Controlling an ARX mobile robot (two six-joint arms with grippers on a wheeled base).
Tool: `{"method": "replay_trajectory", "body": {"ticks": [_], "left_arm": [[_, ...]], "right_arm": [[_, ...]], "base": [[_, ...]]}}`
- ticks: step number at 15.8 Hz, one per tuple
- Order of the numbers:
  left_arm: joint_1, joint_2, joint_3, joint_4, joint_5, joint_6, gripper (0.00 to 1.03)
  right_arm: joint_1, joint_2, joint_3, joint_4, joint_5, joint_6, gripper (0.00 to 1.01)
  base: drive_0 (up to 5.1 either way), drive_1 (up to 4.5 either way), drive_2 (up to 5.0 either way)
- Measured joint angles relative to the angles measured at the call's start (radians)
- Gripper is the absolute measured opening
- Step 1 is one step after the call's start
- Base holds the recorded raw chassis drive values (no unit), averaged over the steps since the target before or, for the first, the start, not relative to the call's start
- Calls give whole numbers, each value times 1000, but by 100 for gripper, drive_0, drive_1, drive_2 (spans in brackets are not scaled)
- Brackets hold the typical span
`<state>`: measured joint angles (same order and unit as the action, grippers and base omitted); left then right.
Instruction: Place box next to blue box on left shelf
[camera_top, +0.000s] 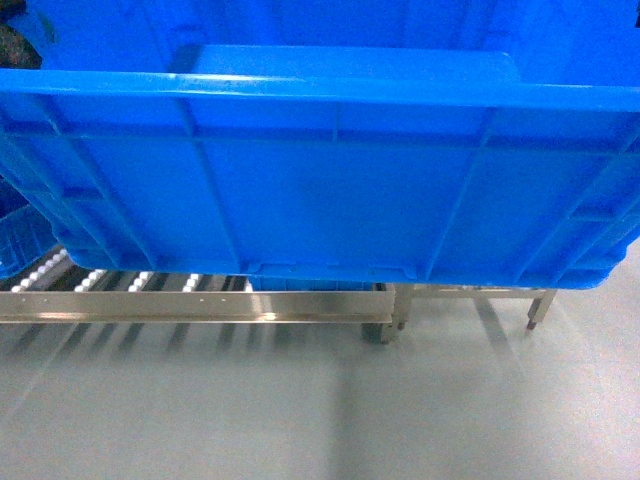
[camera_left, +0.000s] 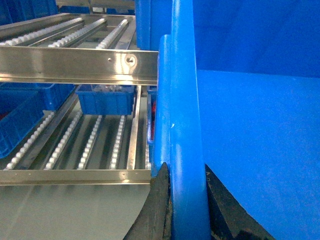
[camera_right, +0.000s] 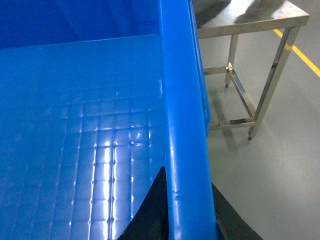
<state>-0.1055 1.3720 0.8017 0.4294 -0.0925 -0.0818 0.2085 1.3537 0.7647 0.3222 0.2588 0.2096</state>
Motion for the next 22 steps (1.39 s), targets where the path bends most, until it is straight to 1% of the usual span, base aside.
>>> {"method": "replay_trajectory", "body": {"ticks": [22], "left_arm": [[0, 0, 0, -2, 0, 0, 9]], "right_arm": [[0, 0, -2, 0, 0, 1, 8]], "base": [[-496, 240, 240]]}}
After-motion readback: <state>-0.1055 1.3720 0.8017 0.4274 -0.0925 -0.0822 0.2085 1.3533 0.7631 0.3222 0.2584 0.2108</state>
